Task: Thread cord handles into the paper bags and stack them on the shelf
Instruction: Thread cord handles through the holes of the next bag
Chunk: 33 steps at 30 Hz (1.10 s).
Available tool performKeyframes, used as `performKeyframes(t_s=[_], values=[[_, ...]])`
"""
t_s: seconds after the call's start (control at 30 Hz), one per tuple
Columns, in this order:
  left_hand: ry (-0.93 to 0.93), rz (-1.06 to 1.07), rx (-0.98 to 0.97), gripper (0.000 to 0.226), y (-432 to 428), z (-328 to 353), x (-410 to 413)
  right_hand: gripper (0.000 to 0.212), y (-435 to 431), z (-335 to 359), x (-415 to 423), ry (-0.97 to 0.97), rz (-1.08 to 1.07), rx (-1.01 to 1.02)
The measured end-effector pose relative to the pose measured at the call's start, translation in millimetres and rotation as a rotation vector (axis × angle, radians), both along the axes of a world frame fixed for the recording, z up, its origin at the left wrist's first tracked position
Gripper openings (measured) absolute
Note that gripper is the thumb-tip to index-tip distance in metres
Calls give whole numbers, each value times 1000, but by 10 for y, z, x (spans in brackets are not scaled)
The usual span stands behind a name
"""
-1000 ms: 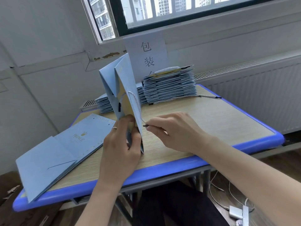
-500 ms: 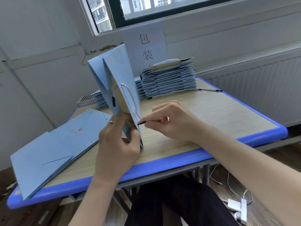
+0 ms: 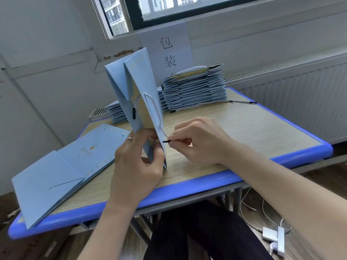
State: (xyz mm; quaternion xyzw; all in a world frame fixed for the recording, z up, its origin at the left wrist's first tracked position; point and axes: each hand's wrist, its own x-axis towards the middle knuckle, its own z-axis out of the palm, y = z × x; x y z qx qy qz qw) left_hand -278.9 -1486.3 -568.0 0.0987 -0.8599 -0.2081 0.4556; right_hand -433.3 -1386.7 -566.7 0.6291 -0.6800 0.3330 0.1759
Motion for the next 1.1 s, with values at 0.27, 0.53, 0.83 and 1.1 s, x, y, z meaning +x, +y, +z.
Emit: performKeyframes(t_s=[0.27, 0.53, 0.83, 1.1], values=[[-6, 29, -40, 8, 10, 5, -6, 17, -20, -13, -1, 119, 10, -80], [-22, 73, -20, 10, 10, -17, -11, 21, 45, -46, -26, 8, 21, -171], [-52, 92, -21, 8, -44, -45, -24, 45, 98, -82, 123, 178, -14, -175], [-213, 132, -96, 5, -99, -117, -47, 45, 74, -124, 81, 195, -87, -130]])
